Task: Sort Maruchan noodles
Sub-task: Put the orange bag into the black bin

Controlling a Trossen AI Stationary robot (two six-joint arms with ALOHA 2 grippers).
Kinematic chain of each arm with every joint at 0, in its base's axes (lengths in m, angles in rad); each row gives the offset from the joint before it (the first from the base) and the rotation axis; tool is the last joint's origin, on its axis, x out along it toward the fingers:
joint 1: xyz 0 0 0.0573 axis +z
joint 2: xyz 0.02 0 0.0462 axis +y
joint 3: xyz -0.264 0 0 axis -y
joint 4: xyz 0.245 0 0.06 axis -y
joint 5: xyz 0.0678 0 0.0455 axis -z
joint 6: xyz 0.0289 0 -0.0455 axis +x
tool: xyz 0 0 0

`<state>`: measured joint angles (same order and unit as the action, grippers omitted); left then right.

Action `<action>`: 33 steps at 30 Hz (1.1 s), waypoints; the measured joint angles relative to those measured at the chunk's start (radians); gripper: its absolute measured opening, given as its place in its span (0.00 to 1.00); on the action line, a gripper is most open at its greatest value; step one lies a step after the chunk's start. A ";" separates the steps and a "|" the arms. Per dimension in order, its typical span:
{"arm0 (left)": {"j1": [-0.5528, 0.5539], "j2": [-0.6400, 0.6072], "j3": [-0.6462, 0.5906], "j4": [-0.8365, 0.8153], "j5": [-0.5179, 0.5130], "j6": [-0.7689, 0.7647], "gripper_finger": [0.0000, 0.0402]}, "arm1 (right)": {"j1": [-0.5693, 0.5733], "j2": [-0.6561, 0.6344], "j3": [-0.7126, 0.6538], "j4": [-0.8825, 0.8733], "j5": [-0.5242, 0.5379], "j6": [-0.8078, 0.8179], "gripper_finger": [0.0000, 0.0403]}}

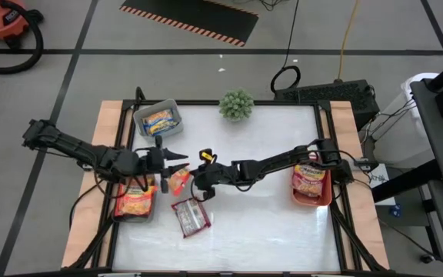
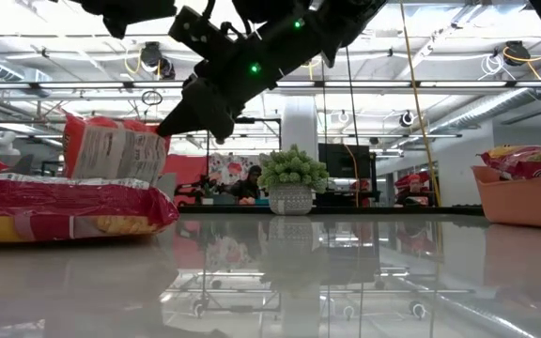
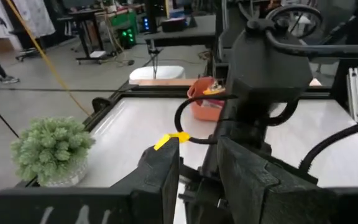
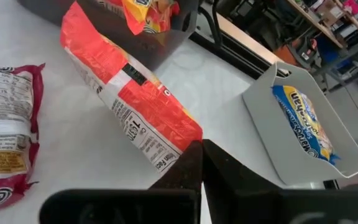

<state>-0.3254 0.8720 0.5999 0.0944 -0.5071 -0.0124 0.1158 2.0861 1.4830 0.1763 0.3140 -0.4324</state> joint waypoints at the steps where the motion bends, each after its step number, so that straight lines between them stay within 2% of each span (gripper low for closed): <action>1: 0.003 0.013 0.000 0.008 0.000 -0.003 0.29 | 0.000 0.000 0.000 -0.002 0.000 -0.001 0.00; 13: 0.089 0.171 0.000 0.037 0.008 -0.045 0.29 | -0.017 -0.008 0.000 -0.014 -0.001 -0.002 0.00; 22: 0.100 0.165 0.000 0.030 0.009 -0.016 0.29 | -0.031 -0.008 0.000 -0.023 -0.003 0.000 0.00; 27: 0.100 0.165 0.000 -0.064 0.009 0.030 0.29 | -0.031 -0.026 -0.001 -0.044 -0.002 -0.005 0.00; 33: 0.102 0.159 0.000 -0.153 0.012 0.047 0.38 | -0.017 -0.099 -0.001 -0.151 0.013 -0.014 0.00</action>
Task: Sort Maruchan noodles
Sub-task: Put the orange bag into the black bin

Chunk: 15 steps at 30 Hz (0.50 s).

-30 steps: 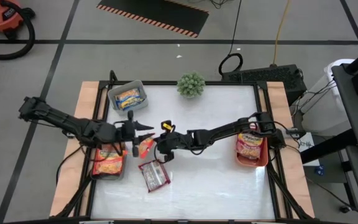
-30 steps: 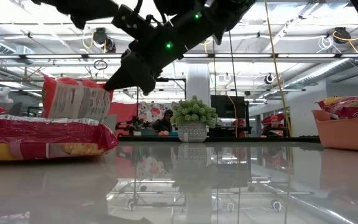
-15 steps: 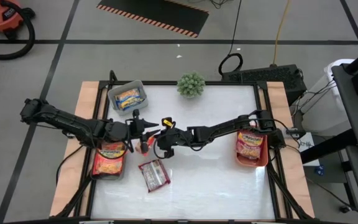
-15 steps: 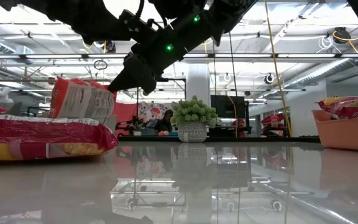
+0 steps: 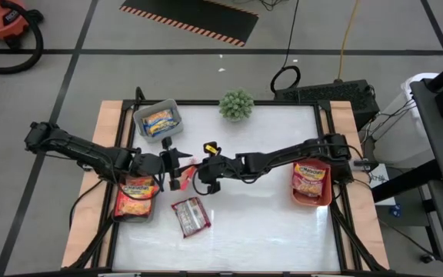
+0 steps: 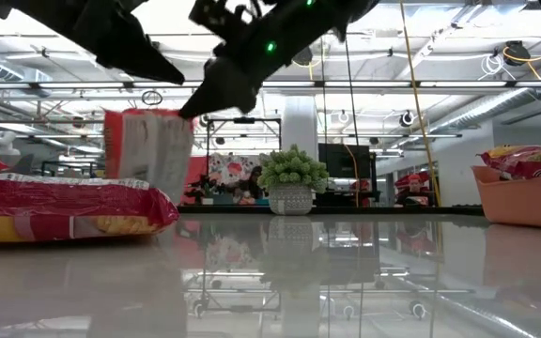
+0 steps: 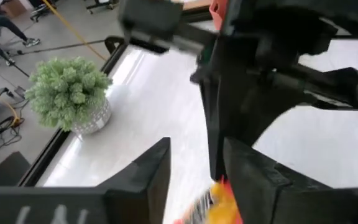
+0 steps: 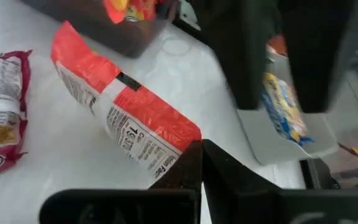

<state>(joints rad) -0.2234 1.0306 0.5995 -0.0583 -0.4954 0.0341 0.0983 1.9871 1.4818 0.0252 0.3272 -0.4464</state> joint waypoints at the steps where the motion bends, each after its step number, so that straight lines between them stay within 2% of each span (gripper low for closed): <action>1: 0.000 0.000 0.000 0.003 0.000 -0.006 0.41 | 0.004 -0.012 0.000 -0.013 0.015 0.009 0.00; 8: -0.021 -0.011 0.000 0.008 -0.001 -0.011 0.56 | 0.048 -0.106 0.000 -0.073 0.108 0.052 0.00; 15: -0.025 -0.012 0.000 0.033 -0.001 -0.013 0.58 | 0.107 -0.164 0.000 -0.085 0.212 0.018 0.00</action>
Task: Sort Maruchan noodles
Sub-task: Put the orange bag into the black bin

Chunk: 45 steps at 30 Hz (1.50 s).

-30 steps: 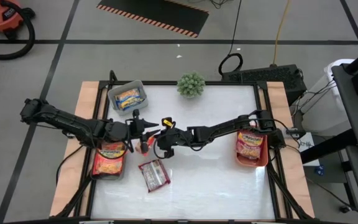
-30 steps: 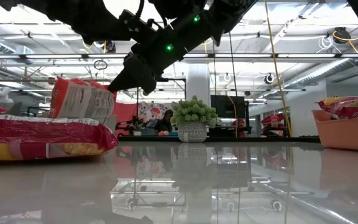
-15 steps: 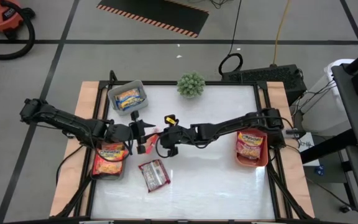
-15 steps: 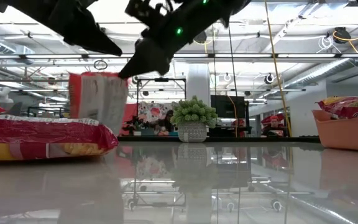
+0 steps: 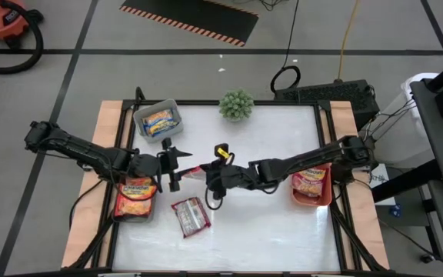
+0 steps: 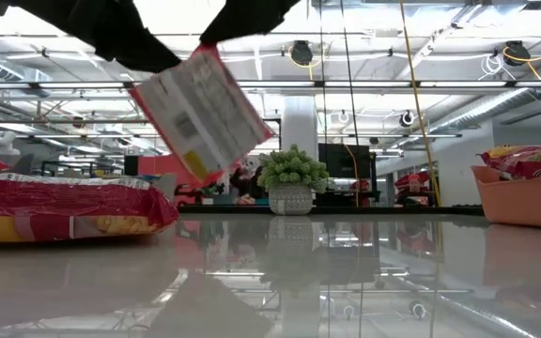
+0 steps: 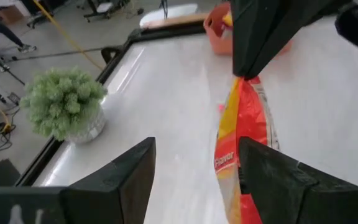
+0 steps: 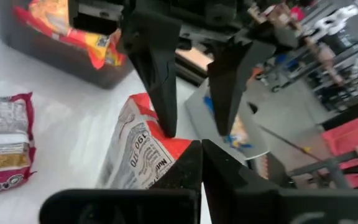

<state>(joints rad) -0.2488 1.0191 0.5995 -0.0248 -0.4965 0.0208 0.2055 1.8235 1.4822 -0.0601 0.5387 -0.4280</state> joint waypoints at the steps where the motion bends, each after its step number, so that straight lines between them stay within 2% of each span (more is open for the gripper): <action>1: -0.002 0.000 0.000 0.016 0.000 0.000 0.58 | 0.009 -0.005 0.000 0.002 0.016 -0.007 0.00; 5: -0.016 0.000 0.000 0.061 0.008 0.010 0.58 | 0.039 -0.032 0.000 -0.008 0.086 -0.035 0.00; 9: -0.029 0.000 0.000 0.072 0.063 0.051 0.58 | 0.062 -0.055 0.000 -0.036 0.158 -0.065 0.00; 14: -0.057 0.000 0.000 0.146 0.250 0.115 0.58 | 0.101 -0.070 0.000 -0.018 0.226 -0.149 0.00; 16: -0.074 0.000 0.000 0.182 0.286 0.133 0.58 | 0.119 -0.075 0.000 -0.020 0.248 -0.183 0.00; 26: -0.127 -0.081 0.000 0.203 0.286 0.168 0.58 | 0.204 -0.093 0.000 -0.025 0.240 -0.292 0.00; 30: -0.139 -0.113 0.000 0.177 0.287 0.161 0.58 | 0.234 -0.101 0.000 -0.019 0.147 -0.341 0.00; 34: -0.140 -0.091 -0.002 0.167 0.288 0.180 0.58 | 0.243 -0.102 0.000 0.015 0.079 -0.355 0.00; 42: -0.138 0.000 -0.003 0.207 0.291 0.264 0.58 | 0.241 -0.102 0.000 0.068 0.096 -0.347 0.00; 45: -0.138 0.018 -0.003 0.221 0.290 0.287 0.58 | 0.243 -0.102 0.000 0.107 0.206 -0.367 0.00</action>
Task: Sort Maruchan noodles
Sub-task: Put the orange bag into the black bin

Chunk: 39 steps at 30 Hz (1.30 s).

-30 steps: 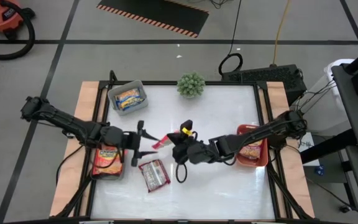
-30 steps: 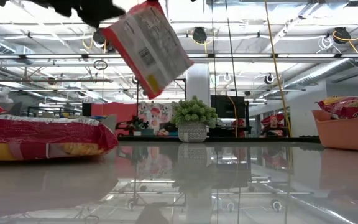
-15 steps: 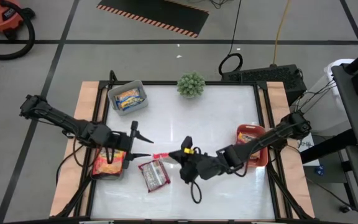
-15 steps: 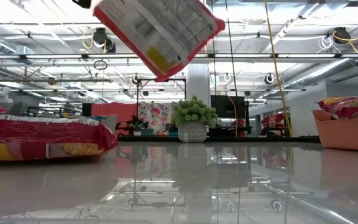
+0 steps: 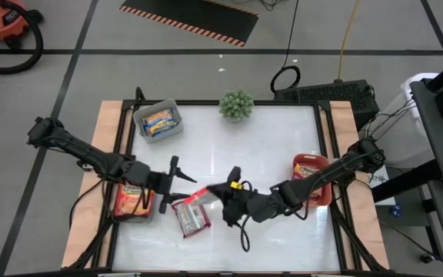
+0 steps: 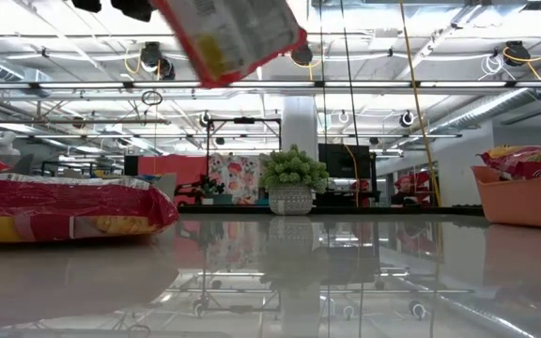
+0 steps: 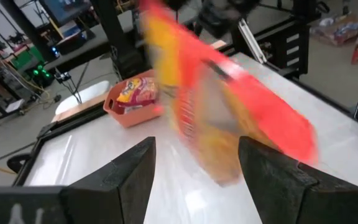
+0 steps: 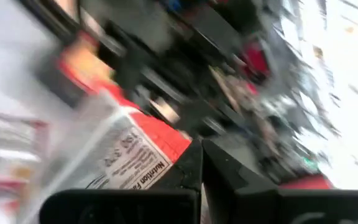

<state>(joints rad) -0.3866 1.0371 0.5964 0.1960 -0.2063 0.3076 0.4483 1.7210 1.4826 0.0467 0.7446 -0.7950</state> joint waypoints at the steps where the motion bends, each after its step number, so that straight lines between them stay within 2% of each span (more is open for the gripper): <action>1: 0.000 0.004 0.000 0.000 0.000 0.003 0.58 | 0.004 0.000 0.000 0.004 0.065 -0.019 0.00; 4: 0.000 0.006 0.000 0.000 -0.016 0.005 0.58 | 0.016 -0.004 0.000 0.008 0.284 -0.066 0.00; 6: 0.007 0.006 0.000 0.014 -0.049 0.000 0.58 | 0.025 -0.006 0.000 0.011 0.367 -0.069 0.00; 8: 0.019 0.006 0.000 0.040 -0.096 -0.022 0.58 | 0.033 -0.011 0.000 0.011 0.407 -0.071 0.00; 10: 0.032 0.006 0.000 0.087 -0.132 -0.052 0.58 | 0.034 -0.011 0.000 0.010 0.409 -0.070 0.00; 14: 0.047 0.032 0.000 0.152 -0.134 -0.113 0.58 | 0.033 -0.011 0.000 0.011 0.412 -0.046 0.00; 24: 0.082 0.155 0.000 0.272 -0.164 -0.112 0.59 | 0.024 -0.011 0.000 0.057 0.463 -0.044 0.00; 31: 0.116 0.255 0.000 0.438 -0.057 -0.179 0.59 | 0.024 -0.011 0.000 0.060 0.460 -0.045 0.00; 39: 0.137 0.359 0.000 0.584 -0.056 -0.185 0.59 | 0.024 -0.011 0.000 0.064 0.460 -0.039 0.00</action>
<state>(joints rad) -0.2494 1.3961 0.5968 0.7801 -0.2620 0.1228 0.4721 1.7103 1.4826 0.1108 1.2041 -0.8341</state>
